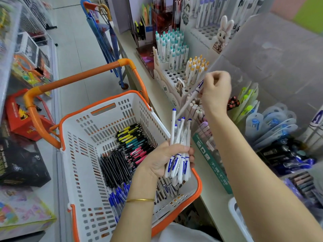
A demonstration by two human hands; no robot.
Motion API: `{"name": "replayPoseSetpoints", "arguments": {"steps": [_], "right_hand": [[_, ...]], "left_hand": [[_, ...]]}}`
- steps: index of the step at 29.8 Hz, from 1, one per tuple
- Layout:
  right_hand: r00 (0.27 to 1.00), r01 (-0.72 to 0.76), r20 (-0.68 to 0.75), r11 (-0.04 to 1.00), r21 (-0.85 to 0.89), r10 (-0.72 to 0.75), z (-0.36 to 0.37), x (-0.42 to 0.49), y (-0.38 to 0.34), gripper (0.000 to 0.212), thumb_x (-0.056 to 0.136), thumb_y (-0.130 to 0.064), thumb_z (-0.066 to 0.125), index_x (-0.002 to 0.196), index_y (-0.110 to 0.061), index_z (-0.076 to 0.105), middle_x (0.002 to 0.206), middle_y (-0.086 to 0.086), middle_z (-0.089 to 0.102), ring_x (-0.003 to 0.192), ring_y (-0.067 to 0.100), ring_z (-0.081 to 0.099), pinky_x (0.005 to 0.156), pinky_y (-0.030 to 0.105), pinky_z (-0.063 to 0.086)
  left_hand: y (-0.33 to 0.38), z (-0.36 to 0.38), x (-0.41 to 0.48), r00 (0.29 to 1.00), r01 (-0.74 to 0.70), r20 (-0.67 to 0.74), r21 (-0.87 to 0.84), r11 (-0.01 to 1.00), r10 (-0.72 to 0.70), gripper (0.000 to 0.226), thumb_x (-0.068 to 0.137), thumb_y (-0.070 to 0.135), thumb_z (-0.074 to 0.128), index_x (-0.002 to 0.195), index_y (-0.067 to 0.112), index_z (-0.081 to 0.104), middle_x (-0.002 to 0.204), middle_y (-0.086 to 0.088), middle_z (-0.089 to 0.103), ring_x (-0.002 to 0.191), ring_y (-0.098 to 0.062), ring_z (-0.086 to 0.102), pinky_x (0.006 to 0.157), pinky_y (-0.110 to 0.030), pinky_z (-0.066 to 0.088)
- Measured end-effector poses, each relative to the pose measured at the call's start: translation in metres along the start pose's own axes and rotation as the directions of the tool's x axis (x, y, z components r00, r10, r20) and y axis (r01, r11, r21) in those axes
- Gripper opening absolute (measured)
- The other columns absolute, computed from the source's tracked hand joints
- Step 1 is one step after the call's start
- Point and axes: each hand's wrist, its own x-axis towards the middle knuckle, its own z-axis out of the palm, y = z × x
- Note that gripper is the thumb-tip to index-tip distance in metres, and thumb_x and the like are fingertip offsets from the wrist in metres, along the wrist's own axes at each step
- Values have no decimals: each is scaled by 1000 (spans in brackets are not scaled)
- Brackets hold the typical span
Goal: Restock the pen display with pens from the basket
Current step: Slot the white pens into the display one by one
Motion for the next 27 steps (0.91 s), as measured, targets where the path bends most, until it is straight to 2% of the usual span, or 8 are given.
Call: {"name": "replayPoseSetpoints", "arguments": {"steps": [3,6,8,10,15,22,25,27], "right_hand": [[988,128,-104,985,112,-116,-13,-16,-7,5,95,-6,48,96,-11,45,81,-5,49,65,6,58,61,26,56],[985,174,-8,984,32,-174,-20,-44,8,15,92,-4,54,98,-18,53,84,-4,57,76,18,65,69,37,57],[986,160,52,987,-20,-159,-22,-64,23,16,88,-7,59,95,-21,59,83,-4,61,79,22,65,73,43,55],[991,100,88,995,4,-100,-22,-82,33,16,86,-6,61,92,-21,62,81,-4,62,77,13,64,74,37,55],[984,134,128,987,-92,-122,-22,-105,44,24,84,-3,63,90,-26,65,85,-11,62,83,0,57,74,7,42],[956,215,228,969,-118,-185,-23,-111,45,27,82,5,59,94,-15,72,88,-2,65,87,-2,54,76,6,39],[952,191,272,969,-159,-143,-25,-109,46,27,80,5,59,93,-15,72,87,-6,64,86,-5,54,73,4,39],[947,155,305,973,-170,-97,-26,-108,47,28,80,5,59,92,-18,72,86,-10,64,83,1,58,71,9,44]], "left_hand": [[-3,-8,6,991,-88,-108,-75,993,79,24,73,10,72,95,9,60,78,-7,61,71,-20,62,74,-39,55],[-2,-9,13,940,-215,-301,-159,964,160,12,76,12,70,87,10,66,82,-10,63,79,-24,63,83,-42,53],[2,-4,15,897,-283,-397,-182,942,193,6,78,11,72,81,8,67,88,-14,63,82,-25,64,79,-38,56],[7,2,15,859,-345,-455,-178,922,234,9,88,10,63,80,6,66,83,-15,64,74,-24,66,71,-34,56],[12,9,15,815,-443,-500,-208,872,294,11,96,7,52,94,3,62,83,-18,67,73,-27,69,72,-39,58],[11,6,12,812,-476,-489,-241,845,318,18,98,6,48,106,3,63,96,-12,70,94,-27,65,99,-48,47],[10,5,11,801,-468,-515,-223,855,305,26,93,11,56,116,0,61,100,-12,67,97,-24,64,93,-43,53],[11,4,11,783,-472,-544,-203,858,302,25,87,15,63,108,1,63,93,-11,67,88,-22,67,85,-40,57]]}}
